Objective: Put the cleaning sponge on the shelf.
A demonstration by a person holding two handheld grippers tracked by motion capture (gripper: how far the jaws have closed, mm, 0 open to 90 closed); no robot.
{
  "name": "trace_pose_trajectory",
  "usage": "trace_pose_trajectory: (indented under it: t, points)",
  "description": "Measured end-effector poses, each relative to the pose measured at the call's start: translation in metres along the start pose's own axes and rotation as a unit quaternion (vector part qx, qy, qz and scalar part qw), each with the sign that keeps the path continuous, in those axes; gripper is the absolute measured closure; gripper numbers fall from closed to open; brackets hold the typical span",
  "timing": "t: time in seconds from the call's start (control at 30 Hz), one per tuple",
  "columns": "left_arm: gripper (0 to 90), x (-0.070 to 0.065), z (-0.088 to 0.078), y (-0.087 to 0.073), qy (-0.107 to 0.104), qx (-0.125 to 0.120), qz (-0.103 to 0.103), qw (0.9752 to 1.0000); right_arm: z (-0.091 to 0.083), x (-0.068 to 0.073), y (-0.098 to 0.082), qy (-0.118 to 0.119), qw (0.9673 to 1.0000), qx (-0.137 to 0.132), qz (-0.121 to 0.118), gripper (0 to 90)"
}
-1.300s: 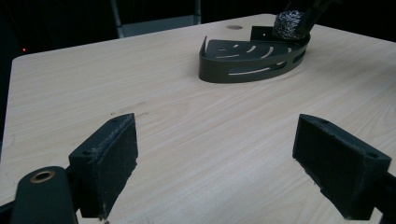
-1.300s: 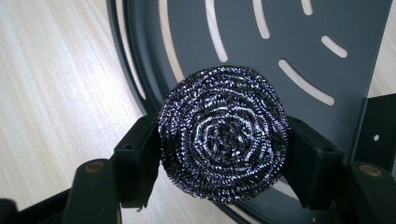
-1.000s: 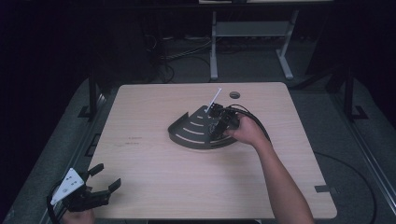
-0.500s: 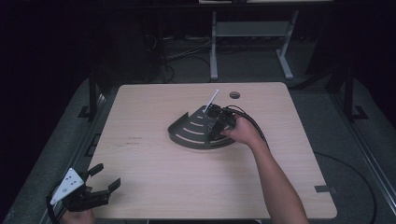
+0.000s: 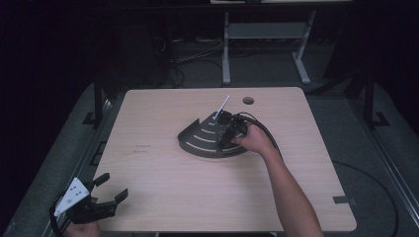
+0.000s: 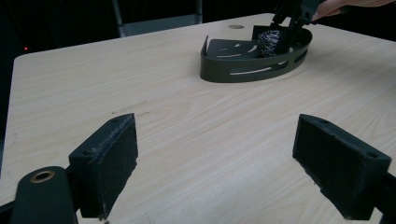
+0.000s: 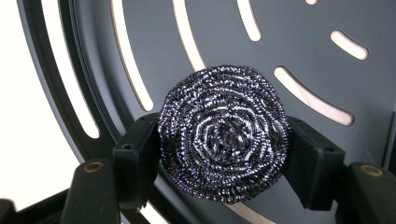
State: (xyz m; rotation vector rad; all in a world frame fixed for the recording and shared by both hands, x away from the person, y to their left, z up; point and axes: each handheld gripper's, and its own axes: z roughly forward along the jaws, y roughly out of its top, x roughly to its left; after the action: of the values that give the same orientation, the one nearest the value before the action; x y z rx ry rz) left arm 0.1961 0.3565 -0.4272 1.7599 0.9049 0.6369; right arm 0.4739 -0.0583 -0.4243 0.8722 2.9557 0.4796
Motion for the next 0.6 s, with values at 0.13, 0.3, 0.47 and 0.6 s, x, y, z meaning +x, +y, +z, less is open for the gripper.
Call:
trace_pose_trajectory:
  t: [0.13, 0.3, 0.47, 0.6]
  points:
    - [13.3, 0.0002, 0.0002, -0.0005, -0.001, 0.002, 0.000, 1.0000, -0.0003, -0.0008, 0.0002, -0.002, 1.0000, 0.000, 0.004, 32.7]
    - [13.3, 0.0005, -0.0007, -0.0007, 0.000, 0.000, -0.002, 1.0000, 0.0004, -0.0019, -0.0002, -0.001, 1.0000, 0.002, 0.007, 32.5]
    - [13.2, 0.0002, -0.0007, -0.0006, 0.000, 0.000, -0.001, 1.0000, 0.0002, -0.0018, 0.0005, 0.000, 1.0000, -0.001, 0.009, 32.3]
    - [13.3, 0.0004, -0.0006, -0.0006, 0.000, 0.002, 0.000, 1.0000, 0.0012, -0.0021, 0.0010, -0.002, 1.0000, 0.002, 0.007, 32.0]
